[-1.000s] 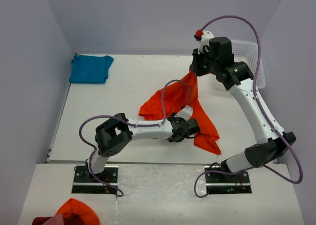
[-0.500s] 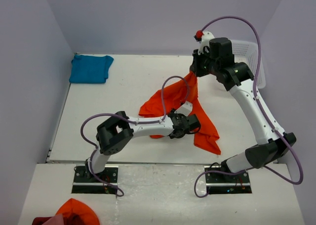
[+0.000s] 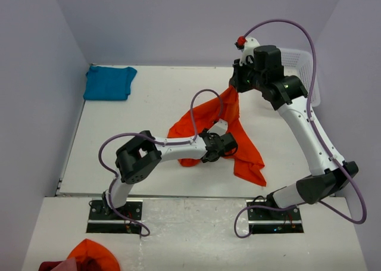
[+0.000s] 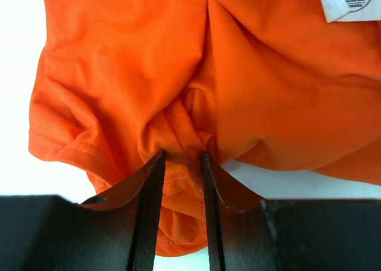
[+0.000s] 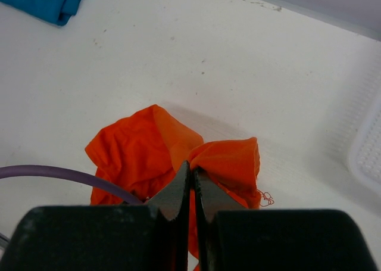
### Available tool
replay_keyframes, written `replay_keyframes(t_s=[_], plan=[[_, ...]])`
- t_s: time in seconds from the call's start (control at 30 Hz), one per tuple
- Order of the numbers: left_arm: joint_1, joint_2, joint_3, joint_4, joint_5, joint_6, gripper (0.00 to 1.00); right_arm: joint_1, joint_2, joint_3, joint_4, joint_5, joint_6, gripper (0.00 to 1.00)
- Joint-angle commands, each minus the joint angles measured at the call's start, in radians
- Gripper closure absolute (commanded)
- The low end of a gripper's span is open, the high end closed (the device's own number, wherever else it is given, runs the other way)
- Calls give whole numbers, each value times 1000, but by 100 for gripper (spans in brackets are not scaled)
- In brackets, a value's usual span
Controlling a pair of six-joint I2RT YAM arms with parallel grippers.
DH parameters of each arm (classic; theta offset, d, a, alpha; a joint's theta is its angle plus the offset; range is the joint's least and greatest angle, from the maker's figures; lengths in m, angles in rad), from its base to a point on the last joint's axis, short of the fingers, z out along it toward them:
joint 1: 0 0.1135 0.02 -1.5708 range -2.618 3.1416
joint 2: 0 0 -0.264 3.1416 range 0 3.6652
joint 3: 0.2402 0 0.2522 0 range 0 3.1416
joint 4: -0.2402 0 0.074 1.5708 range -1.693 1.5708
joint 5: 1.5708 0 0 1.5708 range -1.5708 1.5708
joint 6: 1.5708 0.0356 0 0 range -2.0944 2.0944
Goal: Fold and stack the t-shirts
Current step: Flatten out the tshirt
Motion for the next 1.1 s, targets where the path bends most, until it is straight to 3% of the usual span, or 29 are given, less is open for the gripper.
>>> replay_keyframes(t_s=[0.0, 0.43, 0.53, 0.57, 0.7, 0.8, 0.9, 1.07], plan=[[-1, -9, -10, 43, 22, 10, 67, -5, -22, 5, 26, -10, 1, 100], [-7, -37, -37, 48, 61, 1, 68, -3, -24, 2, 33, -21, 11, 100], [-8, -35, -41, 55, 61, -2, 75, -3, -27, -1, 33, -19, 11, 100], [-7, -35, -43, 57, 59, 0, 81, -3, -28, 0, 33, -17, 11, 100], [-7, -25, -38, 63, 53, 7, 86, -3, -32, 8, 32, -19, 12, 100], [-7, -26, -30, 57, 39, 10, 98, -5, -30, 11, 29, -14, 14, 100], [-8, -78, -37, 34, 27, -2, 100, -3, -32, 14, 24, 1, 14, 100], [-50, -237, -43, -144, -48, -82, 100, -3, -39, 25, 10, 56, 14, 100]])
